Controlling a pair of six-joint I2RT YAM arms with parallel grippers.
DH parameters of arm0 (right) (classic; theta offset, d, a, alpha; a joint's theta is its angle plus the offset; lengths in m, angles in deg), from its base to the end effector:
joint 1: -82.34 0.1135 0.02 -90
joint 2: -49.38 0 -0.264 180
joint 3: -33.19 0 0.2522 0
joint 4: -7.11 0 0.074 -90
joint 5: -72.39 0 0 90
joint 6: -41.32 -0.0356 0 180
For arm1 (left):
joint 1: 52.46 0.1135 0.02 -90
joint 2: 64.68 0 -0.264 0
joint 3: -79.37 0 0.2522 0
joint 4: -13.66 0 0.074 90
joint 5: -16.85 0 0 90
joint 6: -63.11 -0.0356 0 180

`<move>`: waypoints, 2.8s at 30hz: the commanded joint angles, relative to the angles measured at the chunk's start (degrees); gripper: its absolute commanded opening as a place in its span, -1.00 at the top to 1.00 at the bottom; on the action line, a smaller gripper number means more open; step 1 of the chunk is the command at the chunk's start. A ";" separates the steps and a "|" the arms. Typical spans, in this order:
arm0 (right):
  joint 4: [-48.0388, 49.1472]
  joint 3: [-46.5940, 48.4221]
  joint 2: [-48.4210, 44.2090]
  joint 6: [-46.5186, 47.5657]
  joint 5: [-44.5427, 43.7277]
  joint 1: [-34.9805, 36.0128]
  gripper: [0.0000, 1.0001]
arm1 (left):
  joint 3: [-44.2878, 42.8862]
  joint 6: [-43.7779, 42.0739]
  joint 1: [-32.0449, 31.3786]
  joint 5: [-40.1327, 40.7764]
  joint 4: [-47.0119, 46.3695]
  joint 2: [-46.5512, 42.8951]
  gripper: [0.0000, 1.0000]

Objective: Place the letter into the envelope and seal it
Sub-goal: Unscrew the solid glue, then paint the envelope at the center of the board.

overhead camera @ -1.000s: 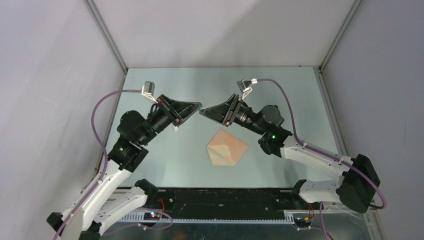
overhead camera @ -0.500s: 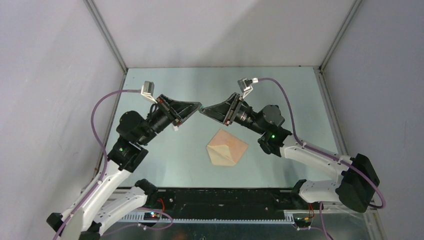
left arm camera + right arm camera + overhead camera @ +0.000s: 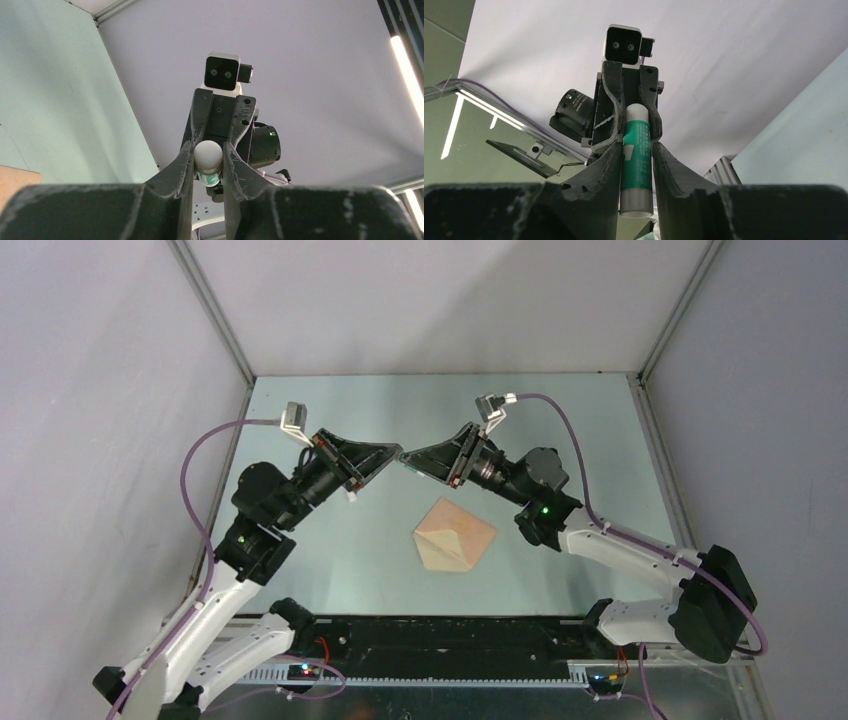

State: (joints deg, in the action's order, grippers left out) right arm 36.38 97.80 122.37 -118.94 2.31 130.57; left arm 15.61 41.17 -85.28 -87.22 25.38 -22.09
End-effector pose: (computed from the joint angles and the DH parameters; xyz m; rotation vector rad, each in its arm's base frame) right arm 0.1859 0.2264 0.3675 -0.0865 1.5050 1.9540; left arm 0.1364 -0.0983 0.4011 -0.2634 1.6027 -1.5887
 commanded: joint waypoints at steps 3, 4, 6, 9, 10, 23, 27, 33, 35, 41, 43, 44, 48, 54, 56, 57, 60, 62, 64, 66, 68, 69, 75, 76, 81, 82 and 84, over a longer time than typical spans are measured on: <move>2.15 3.18 0.86 -0.11 1.93 0.02 0.32 | -0.78 -1.15 0.13 -0.46 -1.06 -0.49 1.00; 1.97 3.32 0.98 0.01 2.13 0.02 0.32 | -0.79 -1.12 0.12 -0.46 -0.99 -0.49 1.00; 1.82 3.71 1.16 0.10 2.36 0.08 0.32 | -0.87 -1.16 0.12 -0.52 -0.92 -0.48 1.00; 1.80 3.91 1.35 0.14 2.40 0.17 0.37 | -0.85 -1.12 0.12 -0.48 -0.90 -0.56 1.00; 1.80 3.91 1.40 0.18 2.27 0.19 0.39 | -0.88 -1.14 0.12 -0.46 -0.93 -0.57 1.00; -0.18 3.92 0.39 0.81 0.82 0.23 1.00 | -0.79 -1.28 0.13 -0.45 -0.74 -0.56 1.00; -3.29 3.91 -1.40 2.74 -0.42 0.21 1.00 | -1.04 -1.52 0.18 -0.14 0.30 -0.34 0.80; -14.16 3.75 -6.05 7.35 -3.27 -1.58 1.00 | -2.46 -3.21 0.17 0.16 2.59 -0.21 -0.87; -17.46 2.92 -9.12 8.52 -4.02 -3.58 1.00 | -3.35 -4.03 0.16 0.07 4.27 -0.14 -0.98; -34.97 2.13 -16.06 13.98 -4.62 -9.75 1.00 | -2.88 -4.23 0.14 -1.77 6.35 -0.63 -0.99; -44.90 3.00 -18.01 17.26 -3.90 -12.61 1.00 | -2.23 -5.24 0.18 -1.31 9.10 -1.10 -0.99; -48.97 4.32 -18.43 18.80 -3.68 -13.50 1.00 | -2.00 -6.40 0.15 -0.83 12.18 -1.10 -0.99; -70.43 8.00 -19.99 28.00 -5.96 -16.76 1.00 | -1.66 -11.50 -0.17 0.36 23.97 1.43 -0.99; -87.30 8.94 -18.88 34.46 -7.34 -16.01 1.00 | 1.54 -15.50 -5.61 -0.20 27.05 7.98 -0.72; -89.76 9.01 -17.82 34.15 -9.36 -13.88 1.00 | 2.72 -15.53 -6.37 -1.05 25.33 10.64 -0.60; -90.83 9.09 -17.41 33.88 -10.84 -13.08 1.00 | 3.66 -15.39 -6.51 -0.92 23.58 12.18 -0.55; -91.48 9.61 -14.30 32.02 -13.46 -9.15 1.00 | 5.17 -15.06 -6.29 -0.51 19.33 18.05 -0.23; -91.80 10.43 -11.55 30.69 -12.83 -8.01 1.00 | 4.73 -14.79 -5.73 -2.56 15.66 23.75 -0.06; -91.91 11.42 -8.61 30.55 -11.30 -7.03 1.00 | 3.40 -14.86 -5.20 -5.05 13.05 30.02 0.06; -91.42 12.32 -6.74 30.51 -12.32 -5.35 1.00 | 1.47 -15.50 -4.93 -5.97 11.98 34.88 0.17; -90.76 12.86 -5.02 30.16 -13.34 -4.55 1.00 | 0.81 -16.19 -4.63 -5.70 11.17 38.14 0.19; -90.62 13.33 -3.64 29.99 -13.24 -4.44 1.00 | 0.66 -16.76 -4.40 -5.48 11.01 39.17 0.20; -91.09 17.18 3.19 29.25 -13.55 -3.98 1.00 | 2.62 -17.91 -3.32 -5.64 8.39 46.96 0.23; -91.45 17.70 4.08 29.32 -13.58 -4.00 1.00 | 3.70 -17.70 -3.29 -5.59 7.50 47.94 0.24; -90.45 19.95 9.72 29.79 -12.70 -3.99 1.00 | 6.69 -17.49 -3.32 -4.39 7.40 50.10 0.27; -90.29 20.55 10.37 29.85 -12.36 -4.00 1.00 | 7.55 -17.62 -3.31 -4.26 7.49 50.12 0.27; -90.22 21.72 13.83 30.10 -11.95 -3.94 1.00 | 8.74 -17.71 -3.24 -3.92 7.28 50.07 0.27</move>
State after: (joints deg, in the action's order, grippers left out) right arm -54.77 115.75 132.12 -88.97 -9.97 126.28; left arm 21.60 25.06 -88.78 -91.74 34.21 27.74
